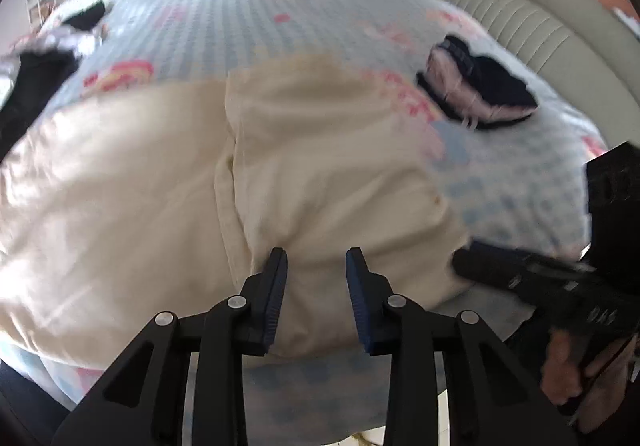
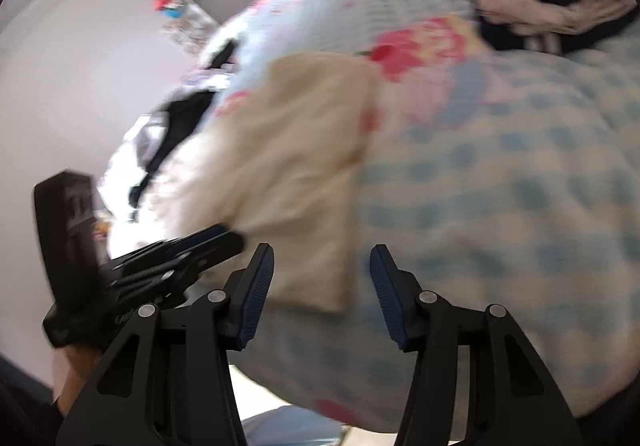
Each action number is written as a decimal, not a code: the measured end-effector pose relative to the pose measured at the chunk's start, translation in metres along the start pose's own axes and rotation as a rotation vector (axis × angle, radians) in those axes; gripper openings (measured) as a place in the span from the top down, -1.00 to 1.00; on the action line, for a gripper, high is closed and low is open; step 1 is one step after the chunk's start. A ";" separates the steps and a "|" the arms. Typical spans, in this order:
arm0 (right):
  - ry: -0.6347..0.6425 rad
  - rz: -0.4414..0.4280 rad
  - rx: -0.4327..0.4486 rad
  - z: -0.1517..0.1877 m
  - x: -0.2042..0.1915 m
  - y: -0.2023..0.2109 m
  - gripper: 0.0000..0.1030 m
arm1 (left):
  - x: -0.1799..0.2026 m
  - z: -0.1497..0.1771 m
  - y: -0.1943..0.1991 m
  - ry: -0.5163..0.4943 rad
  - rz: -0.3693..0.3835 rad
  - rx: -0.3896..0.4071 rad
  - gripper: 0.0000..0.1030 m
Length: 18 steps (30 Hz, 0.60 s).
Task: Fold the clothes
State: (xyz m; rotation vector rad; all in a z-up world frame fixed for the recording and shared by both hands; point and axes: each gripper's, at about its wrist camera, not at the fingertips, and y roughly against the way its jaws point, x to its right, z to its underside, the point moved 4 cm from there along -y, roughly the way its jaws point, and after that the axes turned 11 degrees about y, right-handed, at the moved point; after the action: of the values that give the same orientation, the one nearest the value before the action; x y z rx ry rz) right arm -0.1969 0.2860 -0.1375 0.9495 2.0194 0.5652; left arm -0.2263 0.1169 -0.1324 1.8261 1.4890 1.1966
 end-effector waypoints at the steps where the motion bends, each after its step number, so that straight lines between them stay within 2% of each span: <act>1: 0.007 0.003 0.000 -0.001 -0.001 -0.004 -0.02 | 0.001 -0.002 0.002 -0.006 0.003 0.012 0.37; 2: 0.015 0.006 0.001 -0.001 -0.003 -0.008 -0.02 | 0.002 -0.003 0.004 -0.010 0.005 0.020 0.37; 5: 0.017 -0.017 -0.003 -0.003 -0.007 -0.018 0.06 | -0.005 0.002 -0.010 0.017 -0.014 -0.021 0.37; 9: -0.025 -0.110 0.025 -0.005 -0.010 -0.012 0.16 | -0.015 0.010 -0.021 0.026 0.002 -0.035 0.37; 12: -0.015 -0.117 -0.010 0.001 -0.016 -0.013 0.16 | -0.016 0.009 -0.025 0.022 0.004 -0.044 0.37; 15: 0.052 -0.088 -0.084 0.009 -0.024 -0.020 0.14 | -0.014 0.008 -0.023 0.019 -0.005 -0.046 0.38; 16: 0.076 -0.049 -0.088 0.010 -0.024 -0.017 0.14 | -0.013 0.008 -0.016 0.011 -0.005 -0.033 0.37; 17: 0.097 -0.010 -0.089 0.010 -0.024 -0.014 0.09 | -0.012 0.008 -0.009 0.003 -0.004 -0.021 0.37; 18: 0.098 0.029 -0.071 0.008 -0.020 -0.009 -0.06 | -0.011 0.007 -0.002 -0.004 -0.001 -0.008 0.34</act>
State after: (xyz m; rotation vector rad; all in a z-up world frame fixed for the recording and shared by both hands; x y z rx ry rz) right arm -0.1861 0.2654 -0.1383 0.9251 2.0604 0.7067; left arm -0.2213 0.1082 -0.1410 1.8211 1.4812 1.1960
